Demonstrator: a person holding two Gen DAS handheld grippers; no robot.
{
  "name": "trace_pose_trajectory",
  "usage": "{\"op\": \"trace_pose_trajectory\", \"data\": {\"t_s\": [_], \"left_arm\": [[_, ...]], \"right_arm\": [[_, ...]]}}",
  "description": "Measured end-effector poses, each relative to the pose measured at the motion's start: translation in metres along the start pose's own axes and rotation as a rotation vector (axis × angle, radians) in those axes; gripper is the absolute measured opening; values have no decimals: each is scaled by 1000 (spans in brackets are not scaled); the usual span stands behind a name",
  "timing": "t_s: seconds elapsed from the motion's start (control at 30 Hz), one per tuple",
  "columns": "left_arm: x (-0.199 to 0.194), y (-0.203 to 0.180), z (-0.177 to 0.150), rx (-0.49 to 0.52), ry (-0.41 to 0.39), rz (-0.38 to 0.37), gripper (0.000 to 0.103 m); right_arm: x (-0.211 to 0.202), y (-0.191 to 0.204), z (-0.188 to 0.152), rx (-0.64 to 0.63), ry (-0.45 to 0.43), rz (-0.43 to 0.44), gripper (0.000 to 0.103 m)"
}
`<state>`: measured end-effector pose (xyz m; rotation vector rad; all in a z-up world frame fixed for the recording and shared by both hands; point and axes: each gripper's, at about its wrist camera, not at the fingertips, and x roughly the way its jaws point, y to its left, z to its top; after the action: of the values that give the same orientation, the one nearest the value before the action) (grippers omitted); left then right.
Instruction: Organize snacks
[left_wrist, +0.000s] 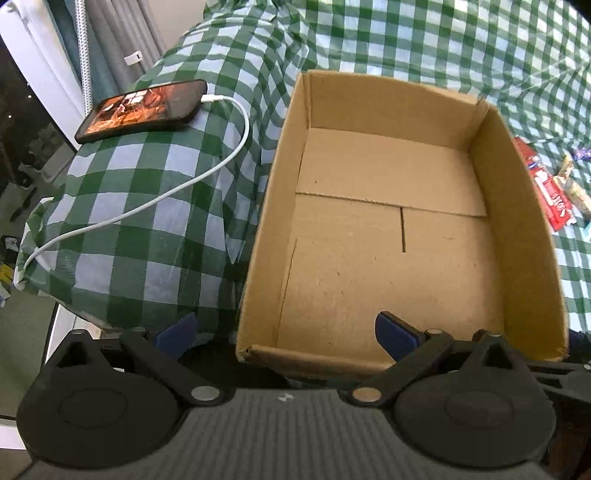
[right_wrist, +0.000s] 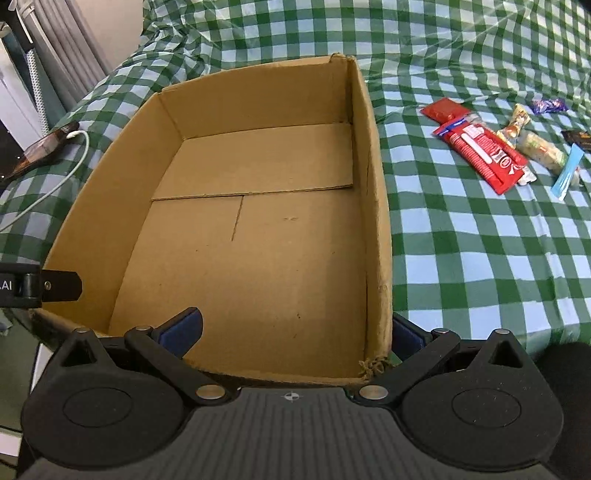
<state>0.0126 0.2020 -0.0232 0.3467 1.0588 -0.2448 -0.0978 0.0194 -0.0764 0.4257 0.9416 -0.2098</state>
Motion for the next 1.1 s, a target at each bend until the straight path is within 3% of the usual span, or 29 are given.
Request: {"op": "trace_pose_trajectory", "data": {"t_s": [0.1,0.27,0.37,0.53,0.7,0.8,0.97,1.1], "left_arm": [[-14,1,-4,7,-22,-31,103],[-42,-1,-16,18,-63,-90,103],[-57,-7,-25,39,-102,-58,103],[-70,-12,-37,63,-85,-121,103],[-85,-17,-51,14,-144,-88,103],[-94,-20,-52,8,-143,-115,103],[-104,-37,-54,64,-141,-144,103],[-113,-61,-51,140,-170,-122,103]], "right_arm": [[-24,5,-5,-49,-60,42,103],[-75,12,-5,-82,-186,10,103],[-102,13,-7,-93,-252,-13,103],[-143,6,-20,-114,-341,8,103],[-163,-2,-32,-85,-389,36,103],[-169,-13,-35,-54,-407,39,103],[-176,-26,-41,-6,-429,32,103],[-179,-39,-41,32,-435,30,103]]}}
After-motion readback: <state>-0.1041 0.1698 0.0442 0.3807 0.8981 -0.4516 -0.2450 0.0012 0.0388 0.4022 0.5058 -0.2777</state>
